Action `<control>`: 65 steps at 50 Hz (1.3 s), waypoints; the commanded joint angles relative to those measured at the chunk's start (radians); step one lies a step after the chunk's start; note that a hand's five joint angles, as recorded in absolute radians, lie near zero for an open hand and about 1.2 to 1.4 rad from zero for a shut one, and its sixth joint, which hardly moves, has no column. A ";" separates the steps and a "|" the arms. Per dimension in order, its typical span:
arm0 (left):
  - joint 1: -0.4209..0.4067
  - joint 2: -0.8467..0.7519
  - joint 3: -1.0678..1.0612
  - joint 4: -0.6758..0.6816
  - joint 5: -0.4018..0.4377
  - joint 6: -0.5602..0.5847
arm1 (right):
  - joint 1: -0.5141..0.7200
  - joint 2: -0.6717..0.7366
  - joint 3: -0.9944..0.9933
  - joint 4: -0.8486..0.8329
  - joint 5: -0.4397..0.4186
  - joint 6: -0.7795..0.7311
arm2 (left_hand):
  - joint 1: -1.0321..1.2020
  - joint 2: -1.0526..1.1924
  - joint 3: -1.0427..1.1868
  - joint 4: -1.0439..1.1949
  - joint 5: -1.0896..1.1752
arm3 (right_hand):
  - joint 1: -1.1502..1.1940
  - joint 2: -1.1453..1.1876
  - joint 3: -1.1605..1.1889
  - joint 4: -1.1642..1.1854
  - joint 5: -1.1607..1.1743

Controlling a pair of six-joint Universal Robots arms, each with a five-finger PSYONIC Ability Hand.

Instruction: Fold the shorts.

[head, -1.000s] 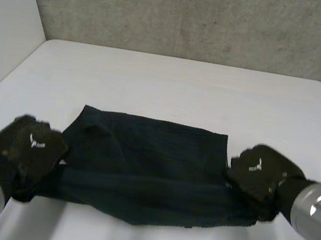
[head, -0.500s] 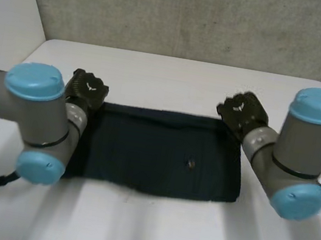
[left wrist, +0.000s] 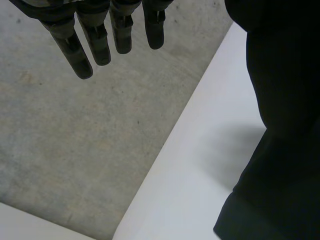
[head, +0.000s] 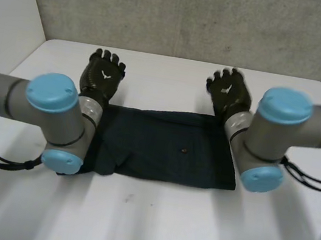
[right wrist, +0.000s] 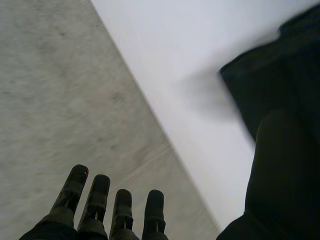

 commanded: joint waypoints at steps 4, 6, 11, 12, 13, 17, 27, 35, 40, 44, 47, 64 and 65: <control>0.035 0.278 -0.209 -0.297 0.033 -0.192 | -0.008 -0.281 0.246 0.303 -0.101 0.147 | -0.023 -0.026 -0.036 -0.032 -0.047 | -0.031 -0.048 -0.034 -0.060 -0.069; 0.038 0.292 -0.232 -0.346 0.052 -0.256 | -0.010 -0.283 0.311 0.361 -0.115 0.164 | -0.022 -0.025 -0.035 -0.031 -0.046 | -0.031 -0.048 -0.034 -0.060 -0.069; 0.124 0.292 -0.295 -0.418 0.099 -0.373 | -0.011 -0.289 0.435 0.328 -0.124 0.213 | -0.011 -0.014 -0.024 -0.019 -0.034 | -0.009 -0.026 -0.013 -0.038 -0.048; 0.138 0.290 -0.298 -0.417 0.108 -0.373 | -0.013 -0.290 0.450 0.317 -0.127 0.215 | -0.008 -0.011 -0.021 -0.016 -0.031 | 0.017 0.000 0.014 -0.012 -0.021; 0.150 0.289 -0.303 -0.415 0.116 -0.373 | -0.018 -0.290 0.466 0.304 -0.130 0.216 | -0.008 -0.011 -0.021 -0.016 -0.031 | 0.044 0.027 0.040 0.015 0.005; 0.181 0.255 -0.305 -0.407 0.138 -0.368 | -0.065 -0.292 0.538 0.225 -0.144 0.219 | 0.001 -0.002 -0.012 -0.007 -0.022 | 0.103 0.086 0.099 0.074 0.064; 0.233 0.158 -0.292 -0.351 0.133 -0.230 | -0.091 -0.257 0.576 0.109 -0.157 0.208 | 0.001 -0.002 -0.012 -0.007 -0.022 | 0.340 0.323 0.337 0.311 0.302; 0.230 0.190 -0.305 -0.354 0.141 -0.204 | -0.091 -0.238 0.584 0.026 -0.158 0.204 | -0.002 -0.005 -0.015 -0.010 -0.025 | 0.836 0.819 0.832 0.807 0.797; 0.218 0.267 -0.311 -0.354 0.145 -0.210 | -0.096 -0.249 0.587 0.006 -0.152 0.202 | -0.014 -0.017 -0.027 -0.022 -0.037 | 1.191 1.174 1.187 1.162 1.152; 0.198 0.339 -0.309 -0.360 0.147 -0.213 | -0.125 -0.269 0.589 0.015 -0.150 0.202 | -0.022 -0.025 -0.035 -0.031 -0.046 | 1.191 1.174 1.187 1.162 1.152; 0.172 0.394 -0.309 -0.380 0.147 -0.226 | -0.148 -0.342 0.598 0.035 -0.149 0.186 | -0.023 -0.026 -0.036 -0.032 -0.047 | 1.191 1.174 1.187 1.162 1.152; 0.146 0.489 -0.308 -0.450 0.147 -0.351 | -0.191 -0.421 0.466 0.215 -0.109 -0.417 | -0.023 -0.026 -0.036 -0.032 -0.047 | 1.191 1.174 1.187 1.162 1.152; 0.144 0.489 -0.306 -0.452 0.147 -0.353 | -0.159 -0.418 0.440 0.216 -0.110 -0.427 | -0.023 -0.026 -0.036 -0.032 -0.047 | 1.191 1.174 1.187 1.162 1.152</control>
